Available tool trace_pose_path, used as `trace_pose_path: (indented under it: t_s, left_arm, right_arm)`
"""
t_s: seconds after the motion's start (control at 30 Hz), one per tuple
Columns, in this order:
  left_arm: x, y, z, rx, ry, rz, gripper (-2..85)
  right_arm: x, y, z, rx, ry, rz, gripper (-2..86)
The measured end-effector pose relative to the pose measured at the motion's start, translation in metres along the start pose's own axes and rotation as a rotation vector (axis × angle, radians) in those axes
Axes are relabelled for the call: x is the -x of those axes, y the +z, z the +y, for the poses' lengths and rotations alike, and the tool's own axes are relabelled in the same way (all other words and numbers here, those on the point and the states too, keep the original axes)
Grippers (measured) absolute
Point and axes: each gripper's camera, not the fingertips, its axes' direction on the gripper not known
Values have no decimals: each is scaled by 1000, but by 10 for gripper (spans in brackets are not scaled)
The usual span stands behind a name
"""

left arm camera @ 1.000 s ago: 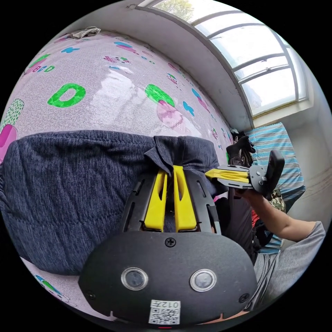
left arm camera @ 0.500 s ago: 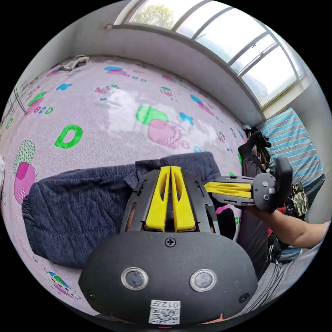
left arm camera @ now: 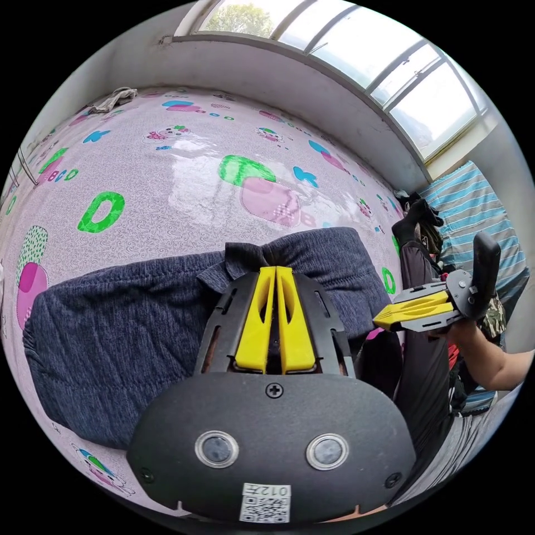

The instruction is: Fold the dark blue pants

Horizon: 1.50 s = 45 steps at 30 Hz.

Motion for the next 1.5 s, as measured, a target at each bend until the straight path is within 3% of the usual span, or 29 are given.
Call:
trace_pose_path:
  t_s: [0.2, 0.37, 0.5, 0.67, 0.73, 0.83, 0.93, 1.1, 1.37, 1.5]
  left_arm:
    - [2, -6, -8, 37, -16, 26, 4]
    - [-42, -42, 7, -79, 84, -29, 5]
    - [-39, 13, 18, 95, 66, -122, 4]
    - [-9, 19, 34, 4, -62, 9, 1]
    - [-16, 20, 33, 11, -19, -26, 0]
    - [-17, 23, 33, 13, -16, -32, 0]
    - [-9, 25, 37, -1, -41, 5, -1]
    - [-8, 28, 40, -10, -31, 9, -2]
    - [-4, 21, 40, -28, -51, 57, 2]
    - [-24, -17, 45, -157, -52, -73, 5]
  right_arm:
    - [-7, -3, 9, 18, -7, 17, -9]
    - [-20, -20, 34, -37, 14, 28, -9]
    - [-38, -41, 55, -89, 7, 3, -9]
    - [-123, -124, 143, -391, 282, -133, 6]
    - [-166, -131, 175, -447, 436, -179, 71]
    - [-241, -95, 205, -383, 629, -470, 150]
    - [-284, -55, 224, -408, 731, -745, 172]
    - [-309, -22, 208, -349, 749, -833, 187]
    - [-342, -7, 195, -349, 762, -842, 125]
    - [-351, -2, 193, -362, 771, -864, 120]
